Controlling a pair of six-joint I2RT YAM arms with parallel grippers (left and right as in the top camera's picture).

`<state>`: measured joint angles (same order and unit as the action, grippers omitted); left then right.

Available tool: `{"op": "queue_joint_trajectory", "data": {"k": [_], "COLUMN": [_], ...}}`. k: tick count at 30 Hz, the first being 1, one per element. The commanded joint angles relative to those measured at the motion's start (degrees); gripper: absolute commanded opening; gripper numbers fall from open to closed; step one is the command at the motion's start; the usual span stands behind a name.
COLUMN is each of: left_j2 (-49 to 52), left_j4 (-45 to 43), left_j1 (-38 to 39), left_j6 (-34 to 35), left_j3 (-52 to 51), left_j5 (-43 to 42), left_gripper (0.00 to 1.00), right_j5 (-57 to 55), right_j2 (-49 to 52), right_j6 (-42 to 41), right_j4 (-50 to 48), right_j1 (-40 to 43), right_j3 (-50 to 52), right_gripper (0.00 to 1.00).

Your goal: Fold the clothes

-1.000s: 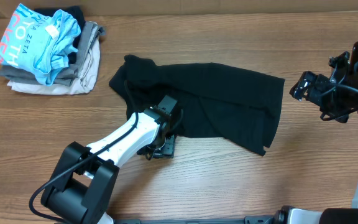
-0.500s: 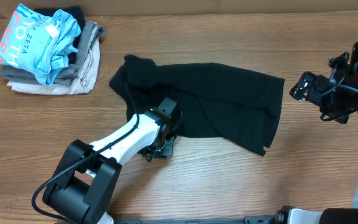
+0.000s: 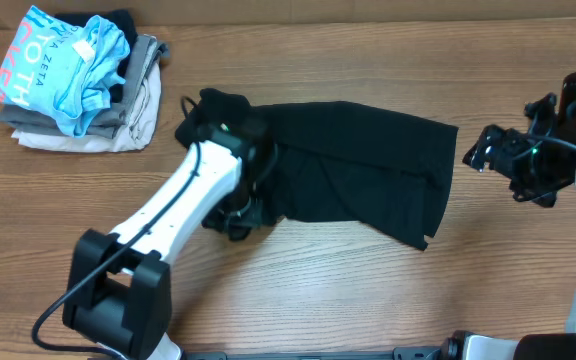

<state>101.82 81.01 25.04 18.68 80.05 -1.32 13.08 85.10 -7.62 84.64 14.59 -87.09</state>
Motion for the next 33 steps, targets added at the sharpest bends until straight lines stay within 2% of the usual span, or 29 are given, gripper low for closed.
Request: {"op": "queue_joint_trajectory", "data": {"k": [1, 7, 10, 17, 23, 33], "left_j2": [0.2, 0.2, 0.2, 0.2, 0.1, 0.1], "left_j4": [3.3, 8.6, 10.3, 13.3, 13.3, 10.8], "left_j1": [-0.7, -0.7, -0.7, -0.7, -0.7, -0.7], "left_j6": [-4.2, -5.6, -5.7, -5.9, -5.9, -5.9], "left_j3": [5.4, 11.7, 14.1, 20.5, 24.5, 30.2], "left_j5": [0.7, 2.6, 3.5, 6.8, 8.6, 10.5], "left_gripper": [0.04, 0.04, 0.04, 0.04, 0.04, 0.04], "right_j5": [1.6, 1.9, 2.0, 2.7, 3.4, 3.6], "right_j2": [-0.1, -0.1, -0.1, -0.1, -0.1, -0.1], "right_j6": [0.0, -3.7, -5.6, -7.9, -9.0, -12.3], "right_j4": [-0.2, -4.2, -7.0, -15.9, -23.9, -30.6], "right_j1": [-1.0, -4.7, -6.5, -9.6, -9.8, -10.0], "right_j3": [4.9, 15.4, 19.8, 28.4, 34.0, 37.5], "right_gripper": [0.90, 0.80, 0.79, 0.66, 0.59, 0.49]}}
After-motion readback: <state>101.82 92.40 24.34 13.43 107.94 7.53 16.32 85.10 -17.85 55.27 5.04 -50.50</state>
